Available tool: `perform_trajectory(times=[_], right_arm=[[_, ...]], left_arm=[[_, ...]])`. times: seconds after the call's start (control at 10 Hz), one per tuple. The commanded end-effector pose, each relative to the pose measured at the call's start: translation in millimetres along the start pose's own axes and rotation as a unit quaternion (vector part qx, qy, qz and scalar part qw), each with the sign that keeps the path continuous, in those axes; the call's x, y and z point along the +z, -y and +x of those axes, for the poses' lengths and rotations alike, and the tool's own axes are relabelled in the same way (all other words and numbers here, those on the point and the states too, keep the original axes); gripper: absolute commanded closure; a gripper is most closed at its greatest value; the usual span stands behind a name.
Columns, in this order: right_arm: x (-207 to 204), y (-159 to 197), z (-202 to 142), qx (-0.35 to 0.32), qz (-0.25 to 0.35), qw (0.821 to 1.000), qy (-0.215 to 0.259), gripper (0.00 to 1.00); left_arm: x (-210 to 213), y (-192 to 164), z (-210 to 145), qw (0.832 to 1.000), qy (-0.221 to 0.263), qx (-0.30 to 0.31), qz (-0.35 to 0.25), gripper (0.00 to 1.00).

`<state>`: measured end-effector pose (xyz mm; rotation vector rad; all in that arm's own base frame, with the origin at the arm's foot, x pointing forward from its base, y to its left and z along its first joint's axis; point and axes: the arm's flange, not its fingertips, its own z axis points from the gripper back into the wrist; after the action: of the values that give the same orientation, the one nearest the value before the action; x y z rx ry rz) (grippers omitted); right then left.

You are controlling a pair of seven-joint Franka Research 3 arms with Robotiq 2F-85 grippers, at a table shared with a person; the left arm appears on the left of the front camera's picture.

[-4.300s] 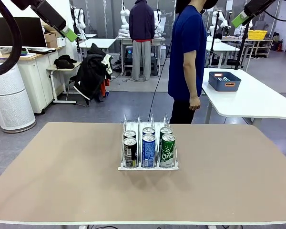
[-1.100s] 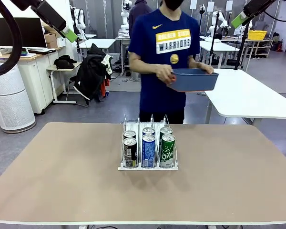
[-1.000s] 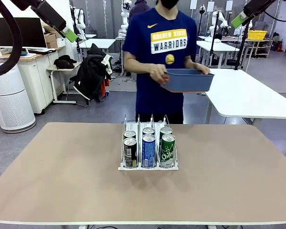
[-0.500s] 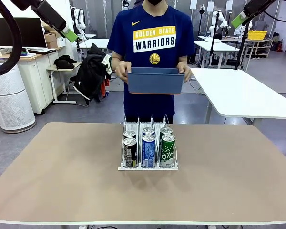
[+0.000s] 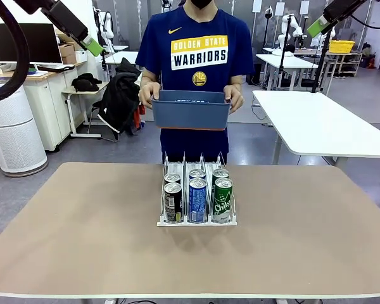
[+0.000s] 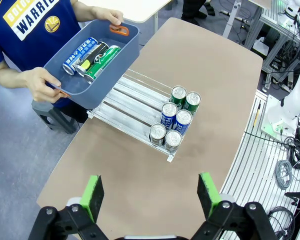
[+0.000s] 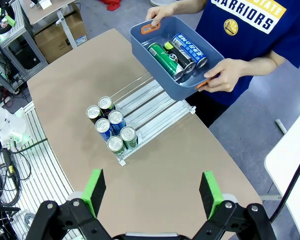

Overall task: Fill the beverage cans into the dispenser.
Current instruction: Pick up the Ionic drink handed by the human.

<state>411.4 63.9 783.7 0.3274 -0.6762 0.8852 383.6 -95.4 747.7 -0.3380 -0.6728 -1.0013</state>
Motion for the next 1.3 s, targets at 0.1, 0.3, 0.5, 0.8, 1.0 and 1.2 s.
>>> perform_trajectory(times=[0.1, 0.3, 0.5, 0.8, 1.0, 1.2], right_arm=[[1.2, -1.6, -0.4, -0.001, 0.001, 1.0, 0.003, 0.0], [1.2, -1.6, -0.4, -0.001, 0.001, 1.0, 0.003, 0.0], [1.2, -1.6, -0.4, -0.001, 0.001, 1.0, 0.003, 0.0], [1.2, -1.6, -0.4, -0.001, 0.001, 1.0, 0.003, 0.0], [1.2, -1.6, -0.4, -0.001, 0.001, 1.0, 0.003, 0.0], [1.2, -1.6, -0.4, -0.001, 0.001, 1.0, 0.003, 0.0]], left_arm=[[-0.5, 0.5, -0.6, 1.0, -0.001, 0.0, 0.0, 0.0], [-0.5, 0.5, -0.6, 1.0, -0.001, 0.0, 0.0, 0.0], [-0.5, 0.5, -0.6, 1.0, -0.001, 0.0, 0.0, 0.0], [-0.5, 0.5, -0.6, 1.0, -0.001, 0.0, 0.0, 0.0], [-0.5, 0.5, -0.6, 1.0, -0.001, 0.0, 0.0, 0.0], [-0.5, 0.5, -0.6, 1.0, -0.001, 0.0, 0.0, 0.0]])
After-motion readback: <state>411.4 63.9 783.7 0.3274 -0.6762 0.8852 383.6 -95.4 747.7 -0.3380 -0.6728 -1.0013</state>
